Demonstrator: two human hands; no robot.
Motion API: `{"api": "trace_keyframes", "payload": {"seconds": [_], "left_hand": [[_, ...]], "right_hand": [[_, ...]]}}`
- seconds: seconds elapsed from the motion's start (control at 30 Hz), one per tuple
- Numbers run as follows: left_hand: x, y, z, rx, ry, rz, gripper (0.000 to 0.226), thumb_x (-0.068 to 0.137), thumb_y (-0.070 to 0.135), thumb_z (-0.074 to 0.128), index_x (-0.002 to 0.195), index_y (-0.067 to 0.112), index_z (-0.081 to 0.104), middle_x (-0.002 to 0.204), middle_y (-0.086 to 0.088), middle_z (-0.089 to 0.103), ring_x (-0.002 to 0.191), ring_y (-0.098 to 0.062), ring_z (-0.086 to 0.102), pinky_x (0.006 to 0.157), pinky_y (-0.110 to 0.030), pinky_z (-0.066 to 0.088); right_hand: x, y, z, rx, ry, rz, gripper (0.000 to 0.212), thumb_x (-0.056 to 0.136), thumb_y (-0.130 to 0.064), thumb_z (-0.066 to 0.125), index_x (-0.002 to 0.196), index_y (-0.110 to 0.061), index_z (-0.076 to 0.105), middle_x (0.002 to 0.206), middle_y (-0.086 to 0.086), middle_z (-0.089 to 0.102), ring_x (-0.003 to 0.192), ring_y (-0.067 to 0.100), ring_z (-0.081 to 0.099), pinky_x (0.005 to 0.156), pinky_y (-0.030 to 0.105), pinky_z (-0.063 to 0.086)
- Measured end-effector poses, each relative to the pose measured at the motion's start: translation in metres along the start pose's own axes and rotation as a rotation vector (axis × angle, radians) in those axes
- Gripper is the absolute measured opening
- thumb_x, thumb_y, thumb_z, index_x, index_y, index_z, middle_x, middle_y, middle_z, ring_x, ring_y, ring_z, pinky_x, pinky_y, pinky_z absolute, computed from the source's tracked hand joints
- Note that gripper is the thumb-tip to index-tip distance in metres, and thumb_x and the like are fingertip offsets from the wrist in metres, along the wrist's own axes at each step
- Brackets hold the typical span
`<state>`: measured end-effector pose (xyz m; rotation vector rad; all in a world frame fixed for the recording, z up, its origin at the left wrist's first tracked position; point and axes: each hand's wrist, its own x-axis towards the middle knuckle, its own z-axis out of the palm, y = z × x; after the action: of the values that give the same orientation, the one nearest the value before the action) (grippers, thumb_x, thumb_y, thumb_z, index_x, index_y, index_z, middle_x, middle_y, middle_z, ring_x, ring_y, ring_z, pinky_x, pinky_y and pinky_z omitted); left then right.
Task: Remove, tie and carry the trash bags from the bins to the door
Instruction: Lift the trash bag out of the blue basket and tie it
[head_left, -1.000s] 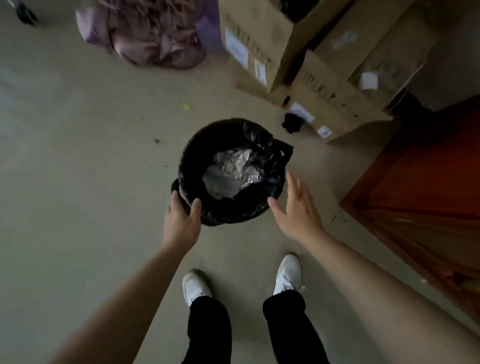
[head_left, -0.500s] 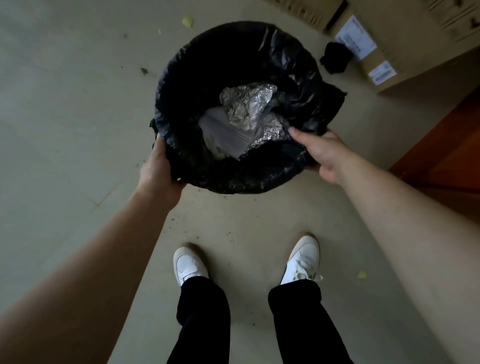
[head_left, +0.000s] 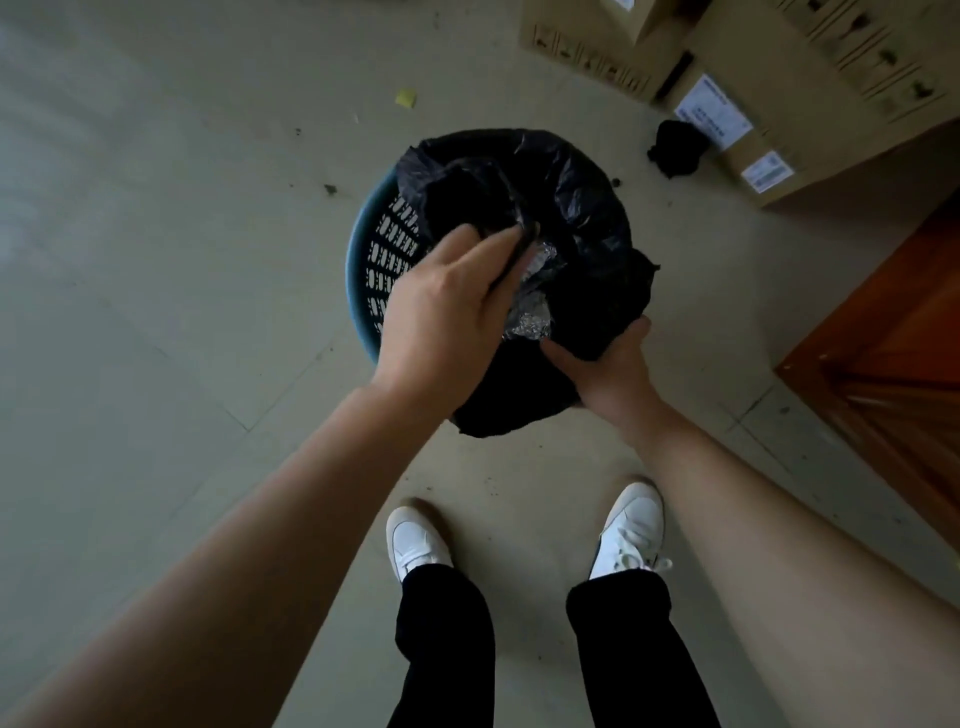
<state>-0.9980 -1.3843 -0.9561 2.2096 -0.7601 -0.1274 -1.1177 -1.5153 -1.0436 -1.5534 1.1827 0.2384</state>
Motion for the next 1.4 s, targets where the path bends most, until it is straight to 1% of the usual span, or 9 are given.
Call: {"api": "trace_keyframes", "payload": {"seconds": [0.13,0.3,0.6,0.73,0.83,0.93,1.1,1.3,1.4], "left_hand": [[0.006,0.007,-0.025,-0.041,0.158,-0.178,0.029,0.101,0.026,0.053,0.119,0.01,0.07,0.098,-0.002,0.074,0.085,-0.015,0.069,0.076,-0.026,0.055],[0.019,0.014,-0.057,-0.108,0.194,-0.431,0.026,0.101,0.029,0.051,0.115,0.015,0.069,0.076,0.012,0.063,0.063,0.004,0.054,0.061,-0.016,0.041],[0.046,0.061,-0.101,-0.112,0.344,-0.547,0.026,0.1,0.031,0.052,0.106,0.013,0.069,0.1,-0.005,0.051,0.085,-0.012,0.051,0.08,-0.016,0.043],[0.044,0.063,-0.12,-0.22,0.406,-0.695,0.025,0.093,0.044,0.052,0.096,0.022,0.063,0.095,-0.003,0.063,0.085,-0.018,0.061,0.084,-0.042,0.054],[0.034,0.066,-0.137,-0.285,0.47,-0.812,0.015,0.089,0.036,0.063,0.085,0.024,0.056,0.078,0.008,0.059,0.073,-0.01,0.058,0.072,-0.031,0.051],[0.025,0.065,-0.162,-0.255,0.576,-0.915,0.006,0.088,0.019,0.06,0.088,0.017,0.054,0.075,0.007,0.055,0.071,-0.014,0.052,0.064,-0.027,0.044],[0.016,0.065,-0.227,-0.332,0.865,-1.114,0.02,0.086,0.028,0.058,0.098,0.013,0.053,0.1,-0.011,0.067,0.084,-0.022,0.065,0.082,-0.036,0.055],[0.003,0.105,-0.27,-0.422,0.625,-0.998,0.023,0.095,0.036,0.055,0.107,0.016,0.053,0.09,0.006,0.061,0.075,-0.003,0.058,0.064,-0.013,0.047],[-0.008,0.118,-0.285,-0.628,0.53,-0.971,0.037,0.1,0.027,0.045,0.137,0.022,0.051,0.125,0.008,0.058,0.113,-0.005,0.053,0.087,-0.012,0.038]], "right_hand": [[-0.014,-0.011,-0.021,0.238,-0.095,0.207,0.045,0.096,-0.061,0.045,0.12,-0.025,0.056,0.111,-0.004,0.067,0.084,0.025,0.074,0.061,0.043,0.062],[-0.023,-0.021,-0.052,-0.437,0.291,-0.196,0.038,0.102,-0.04,0.045,0.086,-0.01,0.063,0.087,0.011,0.066,0.078,0.029,0.062,0.064,0.034,0.043],[-0.079,-0.135,-0.082,-0.129,0.442,-0.594,0.028,0.103,-0.029,0.048,0.085,-0.01,0.057,0.071,-0.004,0.058,0.066,0.008,0.051,0.059,0.025,0.038],[-0.092,-0.164,-0.1,-0.224,0.449,-0.62,0.033,0.101,-0.034,0.051,0.092,-0.004,0.061,0.094,0.005,0.056,0.08,0.01,0.046,0.067,0.02,0.035],[-0.104,-0.18,-0.114,-0.171,0.478,-0.644,0.035,0.098,-0.038,0.054,0.1,-0.004,0.059,0.105,0.0,0.046,0.081,0.005,0.046,0.07,0.007,0.035],[-0.113,-0.193,-0.127,-0.216,0.333,-0.521,0.028,0.095,-0.033,0.06,0.109,-0.009,0.062,0.104,0.002,0.062,0.088,0.008,0.058,0.076,0.019,0.044],[-0.148,-0.229,-0.148,0.078,0.608,-0.299,0.044,0.097,-0.028,0.055,0.135,-0.006,0.053,0.134,0.011,0.059,0.122,0.023,0.057,0.101,0.031,0.047],[-0.205,-0.267,-0.128,0.275,0.351,-0.259,0.039,0.094,-0.034,0.049,0.131,-0.021,0.051,0.116,-0.006,0.053,0.105,0.011,0.053,0.096,0.027,0.043],[-0.231,-0.277,-0.115,0.305,0.259,-0.31,0.024,0.092,-0.023,0.05,0.112,-0.025,0.063,0.113,-0.005,0.065,0.11,0.015,0.061,0.093,0.027,0.049]]}}
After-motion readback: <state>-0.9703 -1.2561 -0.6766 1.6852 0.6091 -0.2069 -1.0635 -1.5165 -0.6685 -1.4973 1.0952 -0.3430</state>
